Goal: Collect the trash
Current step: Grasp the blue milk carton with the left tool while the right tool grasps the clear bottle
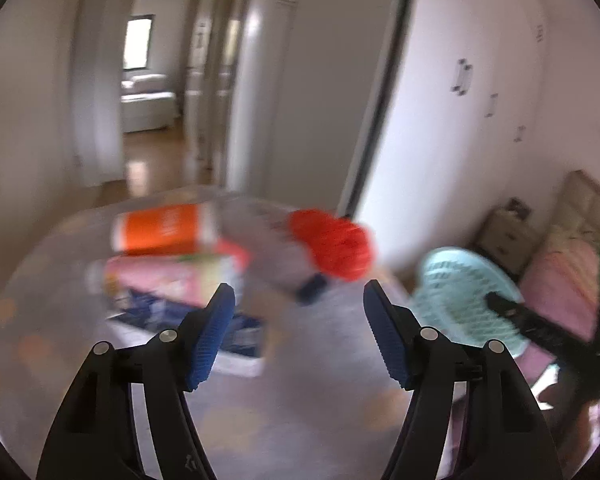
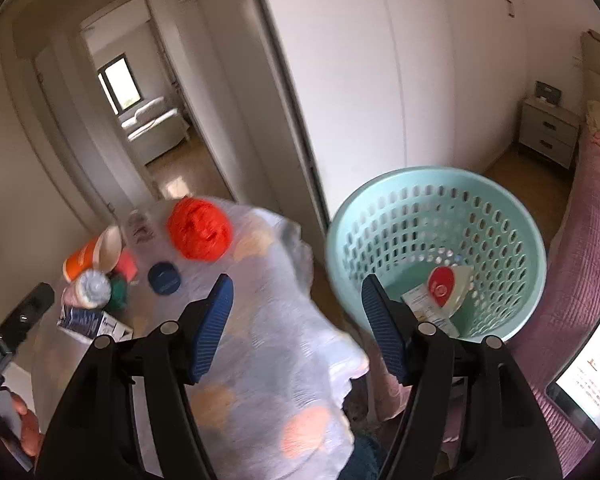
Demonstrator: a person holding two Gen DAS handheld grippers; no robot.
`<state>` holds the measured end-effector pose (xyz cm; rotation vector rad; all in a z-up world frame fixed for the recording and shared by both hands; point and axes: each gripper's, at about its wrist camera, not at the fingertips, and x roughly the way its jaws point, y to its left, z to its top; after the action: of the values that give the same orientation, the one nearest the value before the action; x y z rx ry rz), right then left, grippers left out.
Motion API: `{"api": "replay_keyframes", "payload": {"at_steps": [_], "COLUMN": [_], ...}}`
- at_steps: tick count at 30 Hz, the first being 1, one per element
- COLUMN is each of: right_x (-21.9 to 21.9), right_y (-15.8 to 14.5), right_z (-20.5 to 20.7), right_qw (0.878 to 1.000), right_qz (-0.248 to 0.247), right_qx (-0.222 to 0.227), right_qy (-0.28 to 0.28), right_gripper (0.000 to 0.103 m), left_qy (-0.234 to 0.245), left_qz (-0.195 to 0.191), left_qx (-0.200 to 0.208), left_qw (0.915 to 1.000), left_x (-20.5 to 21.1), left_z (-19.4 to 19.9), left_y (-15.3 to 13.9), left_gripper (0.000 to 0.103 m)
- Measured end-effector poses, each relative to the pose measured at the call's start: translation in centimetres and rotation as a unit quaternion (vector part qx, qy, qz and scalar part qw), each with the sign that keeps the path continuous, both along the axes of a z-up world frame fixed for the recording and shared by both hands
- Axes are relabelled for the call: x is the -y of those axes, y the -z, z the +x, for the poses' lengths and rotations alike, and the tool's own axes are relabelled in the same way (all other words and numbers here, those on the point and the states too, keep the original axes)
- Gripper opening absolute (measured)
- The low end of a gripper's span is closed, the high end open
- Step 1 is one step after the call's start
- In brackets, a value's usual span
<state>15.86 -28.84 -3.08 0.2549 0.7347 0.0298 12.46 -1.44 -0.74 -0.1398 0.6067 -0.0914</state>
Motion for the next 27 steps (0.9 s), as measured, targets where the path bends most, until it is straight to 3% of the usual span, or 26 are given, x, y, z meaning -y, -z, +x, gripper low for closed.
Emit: {"api": "replay_keyframes", "payload": {"at_steps": [6,15,19,27], "right_x": [-1.8,-2.2,-2.4,-4.6], "right_y": [0.3,0.6,0.8,1.2], "right_z": [-0.1,-0.2,-0.1,0.6], "right_qw": [1.000,1.000,0.999,0.998], "right_qz": [-0.005,-0.010,-0.010,-0.007], "right_qx": [-0.004,-0.011,-0.012,-0.014], "right_qy": [-0.017,-0.024,-0.028,-0.054], "right_gripper": [0.063,0.063,0.063,0.063], "left_qy": [-0.041,-0.096,-0.096,-0.130], "left_qz": [0.022,0.091,0.072,0.038], "left_qx": [-0.029,-0.067,-0.081,-0.076], "left_qw": [0.9985,0.9890,0.9895,0.9879], "left_x": [-1.6,-1.5,-2.9,-9.1], "left_z": [0.2,1.7,1.2,-2.9], "left_y": [2.9,6.1,6.6,5.8], "left_gripper": [0.072,0.068,0.052,0.053]}}
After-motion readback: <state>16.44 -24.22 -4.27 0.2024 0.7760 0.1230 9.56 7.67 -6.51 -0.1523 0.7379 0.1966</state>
